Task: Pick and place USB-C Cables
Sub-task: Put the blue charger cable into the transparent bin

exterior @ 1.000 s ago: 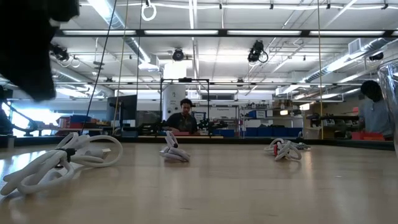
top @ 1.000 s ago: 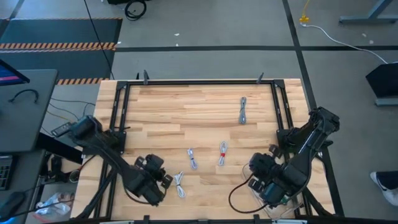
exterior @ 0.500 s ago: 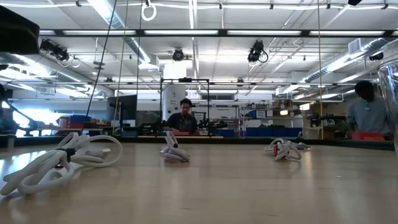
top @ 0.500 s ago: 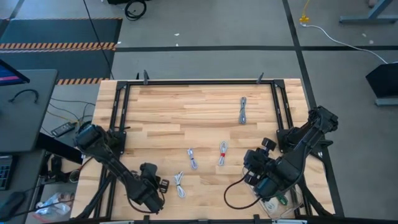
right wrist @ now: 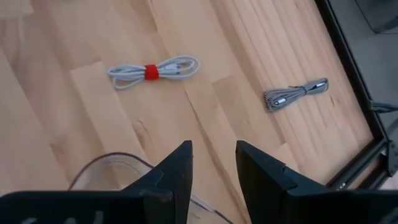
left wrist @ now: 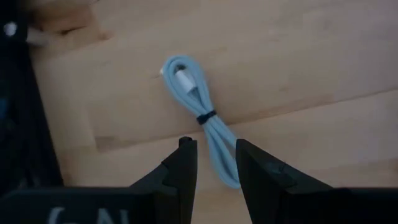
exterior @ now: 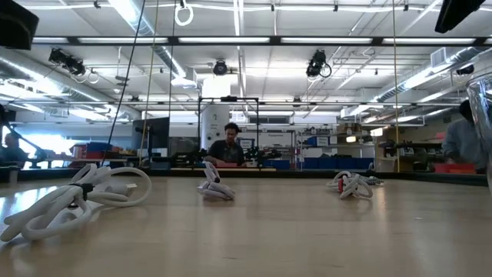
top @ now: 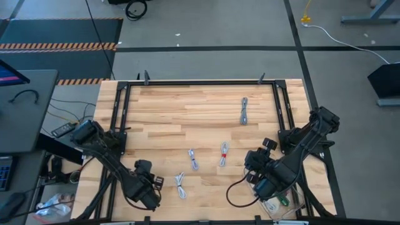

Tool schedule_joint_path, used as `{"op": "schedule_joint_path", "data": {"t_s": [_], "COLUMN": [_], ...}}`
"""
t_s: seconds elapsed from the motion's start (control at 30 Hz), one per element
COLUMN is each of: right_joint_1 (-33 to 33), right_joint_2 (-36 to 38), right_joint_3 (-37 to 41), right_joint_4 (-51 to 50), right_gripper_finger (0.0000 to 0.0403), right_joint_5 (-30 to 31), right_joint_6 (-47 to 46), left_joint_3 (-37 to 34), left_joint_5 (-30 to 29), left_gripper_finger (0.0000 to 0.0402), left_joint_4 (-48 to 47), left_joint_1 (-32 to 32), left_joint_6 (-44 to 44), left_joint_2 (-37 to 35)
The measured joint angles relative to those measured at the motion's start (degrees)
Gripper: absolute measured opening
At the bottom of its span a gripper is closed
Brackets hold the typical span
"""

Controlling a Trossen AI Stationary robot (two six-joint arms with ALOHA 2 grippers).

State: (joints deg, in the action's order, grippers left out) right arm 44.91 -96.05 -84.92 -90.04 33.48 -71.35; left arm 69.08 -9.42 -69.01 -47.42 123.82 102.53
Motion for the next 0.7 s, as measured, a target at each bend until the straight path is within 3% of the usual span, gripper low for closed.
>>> {"op": "schedule_joint_path", "data": {"t_s": [0.33,0.7], "right_joint_1": [0.0,0.0], "right_joint_2": [0.0,0.0], "right_joint_3": [1.5,1.5], "right_joint_4": [0.0,0.0], "right_gripper_finger": [0.0129,0.0129], "right_joint_5": [-0.1,-1.1], "right_joint_6": [2.6,3.9], "left_joint_3": [0.0,-0.1], "left_joint_5": [0.2,0.3], "left_gripper_finger": [0.0117,0.0117], "left_joint_4": [1.2,4.2], "left_joint_1": [-0.3,0.1], "left_joint_6": [9.6,9.6], "left_joint_2": [0.3,5.7]}}
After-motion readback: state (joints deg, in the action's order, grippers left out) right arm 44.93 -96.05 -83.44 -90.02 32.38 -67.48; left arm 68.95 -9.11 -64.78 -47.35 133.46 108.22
